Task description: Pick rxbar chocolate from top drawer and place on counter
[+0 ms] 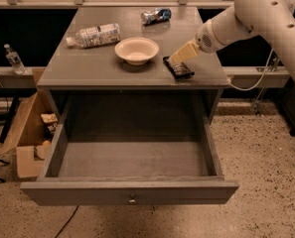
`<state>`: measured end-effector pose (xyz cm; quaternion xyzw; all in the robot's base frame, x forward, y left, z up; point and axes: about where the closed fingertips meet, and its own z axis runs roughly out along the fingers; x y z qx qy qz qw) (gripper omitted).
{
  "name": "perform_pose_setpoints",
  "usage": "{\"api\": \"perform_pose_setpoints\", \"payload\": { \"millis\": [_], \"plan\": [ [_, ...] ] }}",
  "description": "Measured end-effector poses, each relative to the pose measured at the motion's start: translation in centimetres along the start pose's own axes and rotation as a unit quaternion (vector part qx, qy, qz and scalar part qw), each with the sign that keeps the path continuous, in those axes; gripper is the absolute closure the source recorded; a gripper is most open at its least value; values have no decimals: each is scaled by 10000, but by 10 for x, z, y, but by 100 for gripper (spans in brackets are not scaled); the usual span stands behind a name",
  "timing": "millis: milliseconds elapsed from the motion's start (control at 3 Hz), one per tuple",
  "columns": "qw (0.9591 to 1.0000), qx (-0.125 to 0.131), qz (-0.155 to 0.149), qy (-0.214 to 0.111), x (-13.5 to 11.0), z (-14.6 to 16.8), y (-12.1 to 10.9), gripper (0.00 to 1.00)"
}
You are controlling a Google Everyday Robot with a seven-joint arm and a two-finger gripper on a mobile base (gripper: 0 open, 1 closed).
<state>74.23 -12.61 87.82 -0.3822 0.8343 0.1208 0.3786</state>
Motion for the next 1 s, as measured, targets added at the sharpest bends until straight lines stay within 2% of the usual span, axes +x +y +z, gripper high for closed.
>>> {"api": "perform_pose_setpoints", "payload": {
  "millis": [333,667,1000],
  "plan": [
    [10000,-28,2,-32,3,-6,-4,0],
    [9982,354,78,-484,-1,-78,-37,0],
    [9947,431,234,-898,2,-119,-54,0]
  ]
}}
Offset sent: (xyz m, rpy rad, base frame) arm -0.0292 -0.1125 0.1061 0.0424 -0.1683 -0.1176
